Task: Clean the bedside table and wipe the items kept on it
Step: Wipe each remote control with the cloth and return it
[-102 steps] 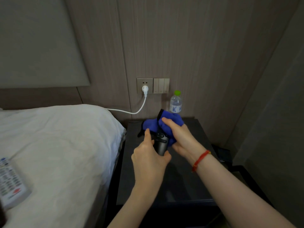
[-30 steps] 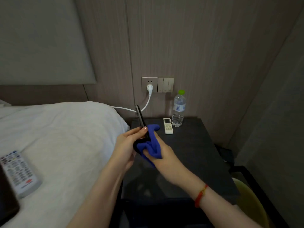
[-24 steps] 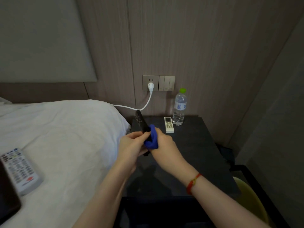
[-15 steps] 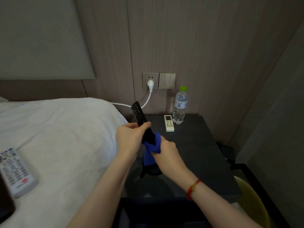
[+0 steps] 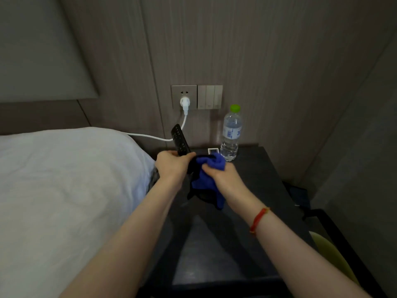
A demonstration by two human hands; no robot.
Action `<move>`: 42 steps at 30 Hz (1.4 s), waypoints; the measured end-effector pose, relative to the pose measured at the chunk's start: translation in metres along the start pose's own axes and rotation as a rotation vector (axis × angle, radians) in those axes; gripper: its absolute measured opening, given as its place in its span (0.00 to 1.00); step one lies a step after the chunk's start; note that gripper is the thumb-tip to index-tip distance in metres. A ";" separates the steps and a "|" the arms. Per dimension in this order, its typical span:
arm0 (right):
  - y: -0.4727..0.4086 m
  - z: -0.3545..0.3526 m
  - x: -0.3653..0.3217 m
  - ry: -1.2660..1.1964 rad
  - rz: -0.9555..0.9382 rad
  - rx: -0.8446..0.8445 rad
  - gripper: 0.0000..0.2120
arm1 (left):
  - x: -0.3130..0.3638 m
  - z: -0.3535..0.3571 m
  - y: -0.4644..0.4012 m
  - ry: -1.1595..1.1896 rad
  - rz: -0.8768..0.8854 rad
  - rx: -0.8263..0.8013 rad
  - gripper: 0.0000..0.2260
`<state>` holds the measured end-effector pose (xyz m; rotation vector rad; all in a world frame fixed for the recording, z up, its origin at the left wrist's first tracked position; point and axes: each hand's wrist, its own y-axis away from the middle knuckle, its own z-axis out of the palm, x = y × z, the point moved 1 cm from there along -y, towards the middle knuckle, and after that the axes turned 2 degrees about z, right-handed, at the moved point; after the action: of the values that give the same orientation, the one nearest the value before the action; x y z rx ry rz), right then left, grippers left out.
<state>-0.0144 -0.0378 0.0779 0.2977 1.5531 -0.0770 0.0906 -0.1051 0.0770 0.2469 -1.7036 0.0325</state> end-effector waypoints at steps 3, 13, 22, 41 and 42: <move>-0.030 -0.016 -0.005 -0.164 0.084 0.077 0.09 | -0.007 0.022 -0.034 -0.160 0.018 0.003 0.14; -0.073 -0.081 0.002 -0.499 0.102 0.210 0.11 | -0.068 0.102 -0.090 -0.511 -0.030 0.001 0.18; -0.082 -0.104 0.026 -0.529 0.109 0.205 0.13 | -0.101 0.131 -0.106 -0.596 0.056 0.038 0.13; -0.077 -0.096 0.036 -0.509 0.151 0.145 0.13 | -0.099 0.123 -0.104 -0.484 -0.002 -0.037 0.11; -0.076 -0.093 0.035 -0.511 0.160 0.131 0.13 | -0.095 0.120 -0.101 -0.459 -0.012 -0.028 0.12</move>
<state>-0.1221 -0.0841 0.0338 0.4650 1.0162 -0.1197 0.0043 -0.2091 -0.0465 0.2567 -2.1571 -0.0623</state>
